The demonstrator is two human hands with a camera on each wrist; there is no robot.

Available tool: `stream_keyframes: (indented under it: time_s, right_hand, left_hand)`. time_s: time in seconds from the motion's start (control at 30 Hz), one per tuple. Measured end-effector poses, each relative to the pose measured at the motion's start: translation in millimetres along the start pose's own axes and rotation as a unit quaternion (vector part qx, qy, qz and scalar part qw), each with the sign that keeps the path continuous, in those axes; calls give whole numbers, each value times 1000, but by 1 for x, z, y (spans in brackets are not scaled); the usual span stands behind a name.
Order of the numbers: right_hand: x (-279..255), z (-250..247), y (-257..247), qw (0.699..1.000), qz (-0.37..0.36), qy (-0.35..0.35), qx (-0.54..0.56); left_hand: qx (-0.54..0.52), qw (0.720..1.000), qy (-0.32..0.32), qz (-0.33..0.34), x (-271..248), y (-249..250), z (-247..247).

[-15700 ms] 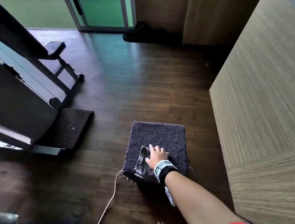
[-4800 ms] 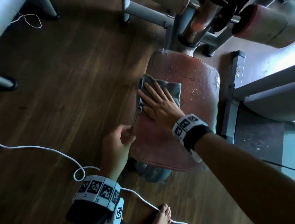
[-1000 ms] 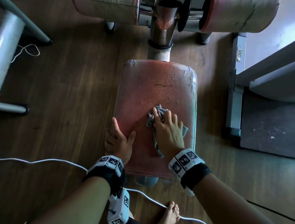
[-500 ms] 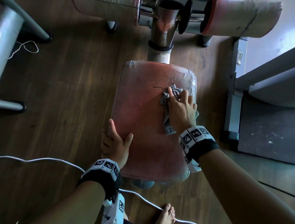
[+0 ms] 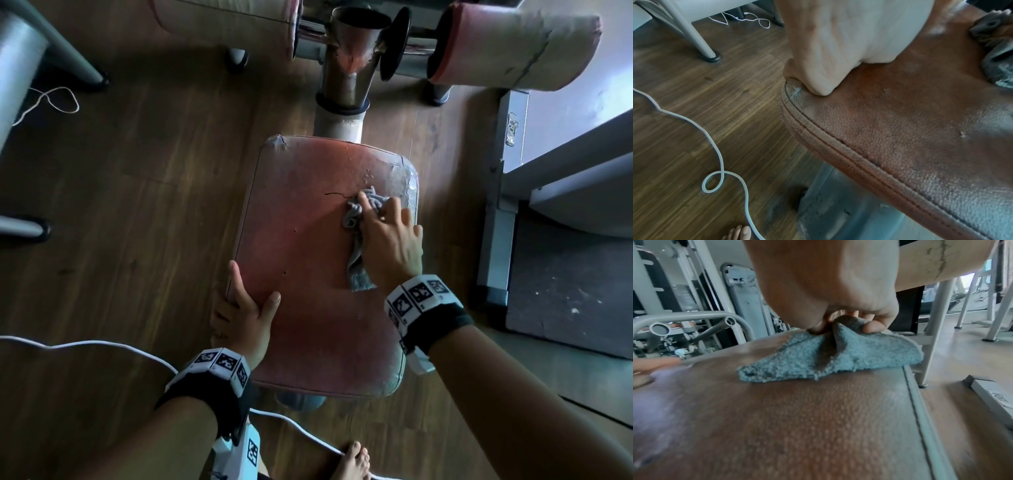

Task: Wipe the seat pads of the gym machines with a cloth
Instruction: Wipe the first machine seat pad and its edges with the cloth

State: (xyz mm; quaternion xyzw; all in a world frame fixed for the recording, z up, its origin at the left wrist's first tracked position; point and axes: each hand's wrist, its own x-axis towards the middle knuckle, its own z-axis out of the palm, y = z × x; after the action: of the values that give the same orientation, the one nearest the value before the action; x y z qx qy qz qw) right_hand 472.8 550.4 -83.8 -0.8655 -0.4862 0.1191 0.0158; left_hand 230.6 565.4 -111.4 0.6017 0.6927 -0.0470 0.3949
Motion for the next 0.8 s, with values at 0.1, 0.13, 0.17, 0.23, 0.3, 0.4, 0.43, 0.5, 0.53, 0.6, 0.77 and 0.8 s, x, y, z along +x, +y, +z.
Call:
stream_keyframes:
  time_s: [0.1,0.13,0.17,0.23,0.3,0.4,0.43,0.5,0.53,0.6,0.77,0.8]
  right_hand:
    - [0,-1,-2,1000,5,-1,6]
    - [-3,0,-4,1000,-7,-3,3]
    - [-7,3,-7,1000,-24,-8,-5]
    - [-13,7,-7,998,-59,-14,-26]
    - [-9,6,-4,997,-70,-11,-34]
    - [2,2,-5,999,-51,-7,-17]
    - [4,2,-8,999,-39,-7,-9]
    - [2,3,-14,1000,-20,-7,5]
    - [-2,4,-16,1000,-18,-7,7]
    - [-11,6,-15,999,-33,-5,0]
    - [1,0,-2,999,-26,-18,-15]
    - [6,-1,-4,1000,-16,-18,-9]
  left_hand:
    - [16,1000,-2,-13,-1,3,-1]
    - [24,1000,2,-15,-2,4,-1]
    - [30,999,5,-16,-2,5,-2]
    - [34,999,6,-17,-3,6,-2]
    - [32,999,5,-22,-2,6,-2]
    - [33,999,7,-21,-3,4,-1]
    - [35,999,8,-20,-3,4,-1]
    - [33,999,8,-19,-3,5,-1]
    - [33,999,11,-18,-4,5,-1]
    - [34,999,13,-18,-5,6,-2]
    - [29,999,-2,-18,-2,2,-2]
    - [30,999,-4,-13,-2,1,-2]
